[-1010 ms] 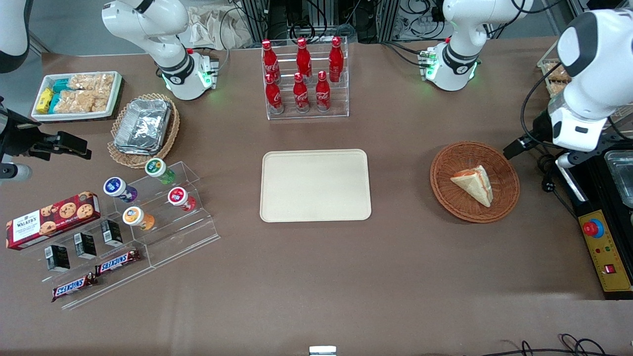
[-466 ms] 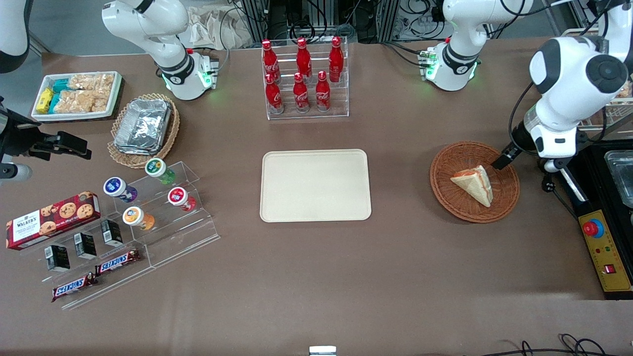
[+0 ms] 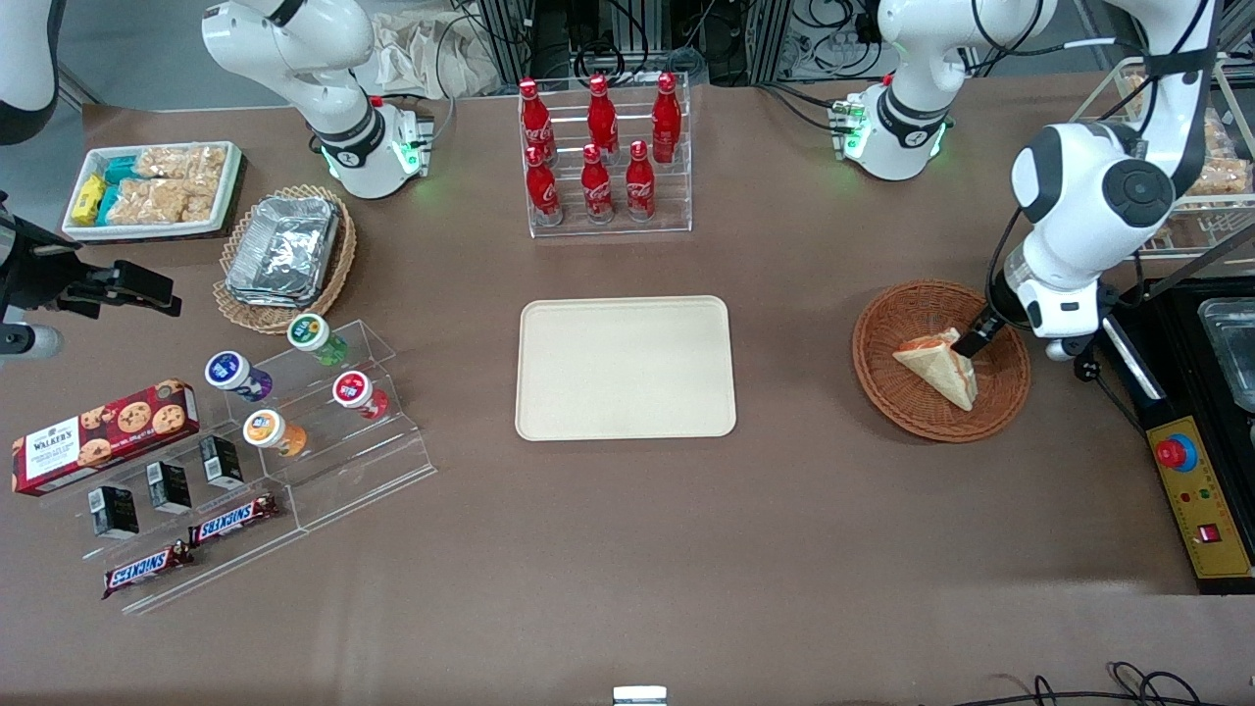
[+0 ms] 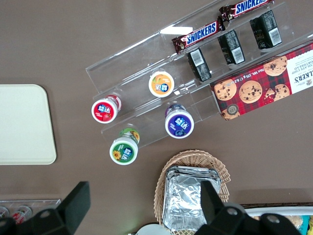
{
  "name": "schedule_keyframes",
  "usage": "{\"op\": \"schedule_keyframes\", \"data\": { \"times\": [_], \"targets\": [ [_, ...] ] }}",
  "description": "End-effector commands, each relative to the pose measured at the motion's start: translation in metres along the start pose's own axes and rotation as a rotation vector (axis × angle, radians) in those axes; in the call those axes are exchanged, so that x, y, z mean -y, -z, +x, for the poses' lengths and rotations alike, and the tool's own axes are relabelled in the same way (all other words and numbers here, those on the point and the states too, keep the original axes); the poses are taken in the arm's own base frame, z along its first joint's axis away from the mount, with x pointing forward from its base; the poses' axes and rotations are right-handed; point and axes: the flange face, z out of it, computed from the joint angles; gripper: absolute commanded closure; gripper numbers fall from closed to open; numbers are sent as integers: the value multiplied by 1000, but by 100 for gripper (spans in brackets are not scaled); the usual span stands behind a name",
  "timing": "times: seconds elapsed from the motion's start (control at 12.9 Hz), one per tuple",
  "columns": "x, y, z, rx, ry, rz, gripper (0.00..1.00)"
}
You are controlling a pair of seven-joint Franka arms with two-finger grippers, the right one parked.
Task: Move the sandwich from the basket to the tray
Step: 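Lower the open left gripper around the sandwich and close it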
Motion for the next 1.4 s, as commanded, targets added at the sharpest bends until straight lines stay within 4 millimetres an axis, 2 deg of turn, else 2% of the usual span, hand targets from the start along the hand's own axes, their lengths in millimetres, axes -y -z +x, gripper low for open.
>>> {"op": "schedule_keyframes", "data": {
  "times": [0.0,0.16,0.47,0.78,0.85,0.93,1.01,1.32],
  "targets": [
    [4,-18,-5,-17,23,-27,0],
    [4,-28,-5,-19,23,-29,0],
    [8,-62,-9,-37,23,-50,0],
    [7,-82,-9,-50,26,-69,1],
    [5,-86,-8,-50,36,-75,18],
    [4,-85,-7,-53,54,-80,72],
    [2,-83,-7,-54,57,-83,100],
    [-11,-78,-14,-57,29,-93,100]
  ]
}}
